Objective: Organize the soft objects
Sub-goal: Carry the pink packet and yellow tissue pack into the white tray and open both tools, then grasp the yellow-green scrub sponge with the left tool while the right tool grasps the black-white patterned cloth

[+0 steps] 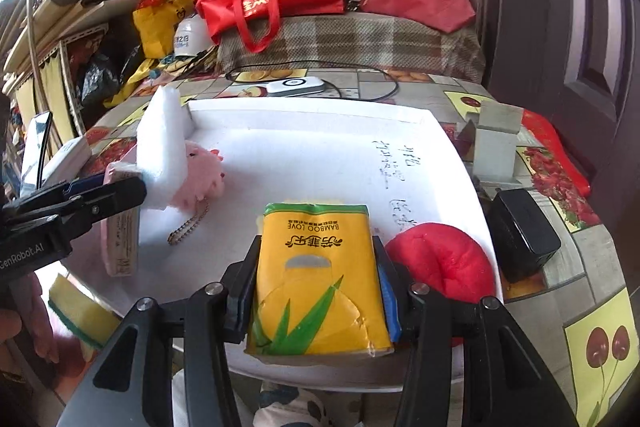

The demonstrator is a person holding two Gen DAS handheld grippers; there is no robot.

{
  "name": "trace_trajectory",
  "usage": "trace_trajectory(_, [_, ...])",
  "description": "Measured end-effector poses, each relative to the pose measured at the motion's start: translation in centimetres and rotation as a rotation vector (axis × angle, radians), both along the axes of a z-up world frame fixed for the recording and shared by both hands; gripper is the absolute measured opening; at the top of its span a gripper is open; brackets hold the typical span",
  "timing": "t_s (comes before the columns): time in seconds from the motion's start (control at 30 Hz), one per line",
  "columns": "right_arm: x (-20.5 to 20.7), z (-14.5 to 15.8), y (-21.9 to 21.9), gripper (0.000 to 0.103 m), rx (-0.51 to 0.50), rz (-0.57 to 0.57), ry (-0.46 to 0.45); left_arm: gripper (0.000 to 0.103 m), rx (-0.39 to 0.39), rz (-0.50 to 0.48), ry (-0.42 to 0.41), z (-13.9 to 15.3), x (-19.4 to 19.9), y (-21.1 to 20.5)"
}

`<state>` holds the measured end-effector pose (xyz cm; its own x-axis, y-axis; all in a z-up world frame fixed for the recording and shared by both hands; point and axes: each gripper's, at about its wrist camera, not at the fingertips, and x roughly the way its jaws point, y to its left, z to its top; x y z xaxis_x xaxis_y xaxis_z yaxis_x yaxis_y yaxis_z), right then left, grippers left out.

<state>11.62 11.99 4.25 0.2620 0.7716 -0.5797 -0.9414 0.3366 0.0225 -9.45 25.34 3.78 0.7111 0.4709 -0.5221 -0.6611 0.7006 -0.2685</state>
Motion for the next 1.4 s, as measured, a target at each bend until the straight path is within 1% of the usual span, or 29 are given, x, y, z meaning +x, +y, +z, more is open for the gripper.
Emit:
trace_trajectory(0.1, [0.3,0.6,-0.6,0.049,0.049,-0.049,-0.003,0.05,0.026,0.016,0.002,0.3,0.0,-0.5])
trace_trajectory(0.3, [-0.6,0.9,-0.4,0.049,0.059,-0.015,-0.035,0.05,0.129,0.025,0.035,0.9,0.7,-2.0])
trace_trajectory(0.47, [-0.2,0.8,-0.3,0.049,0.058,-0.026,-0.025,0.05,0.2,0.022,0.056,1.3,0.9,-3.0])
trace_trajectory(0.63, [0.1,0.7,-0.2,0.051,0.056,-0.034,-0.013,0.05,0.232,0.021,0.07,1.3,1.1,-3.3])
trace_trajectory(0.7, [0.1,0.7,-0.3,0.051,0.055,-0.035,-0.014,0.053,0.232,0.02,0.07,1.3,1.2,-3.4])
trace_trajectory(0.73, [0.2,0.8,-0.4,0.058,0.058,-0.042,-0.017,0.062,0.233,0.02,0.067,1.3,1.2,-3.4])
trace_trajectory(0.77, [0.2,0.8,-0.5,0.075,0.063,-0.05,-0.02,0.081,0.237,0.023,0.061,1.4,1.1,-3.5])
trace_trajectory(0.8, [0.2,0.9,-0.7,0.089,0.073,-0.057,-0.022,0.089,0.244,0.024,0.051,1.5,1.0,-3.7])
trace_trajectory(0.83, [0.2,1.0,-0.9,0.09,0.086,-0.064,-0.025,0.1,0.255,0.027,0.041,1.6,0.8,-3.9])
trace_trajectory(0.87, [0.2,1.1,-1.2,0.09,0.096,-0.07,-0.025,0.103,0.267,0.027,0.035,1.7,0.7,-4.1])
trace_trajectory(0.93, [0.4,1.2,-1.5,0.093,0.111,-0.082,-0.023,0.103,0.292,0.027,0.034,1.9,0.8,-4.6])
trace_trajectory(1.0, [0.5,1.3,-1.7,0.103,0.123,-0.093,-0.017,0.103,0.309,0.028,0.037,1.9,0.8,-4.9])
trace_trajectory(1.2, [0.9,1.3,-2.0,0.103,0.141,-0.118,0.002,0.103,0.313,0.049,0.017,2.1,0.1,-4.8])
trace_trajectory(1.4, [0.9,1.5,-2.6,0.103,0.168,-0.153,-0.009,0.103,0.354,0.066,-0.055,2.5,-1.4,-5.6])
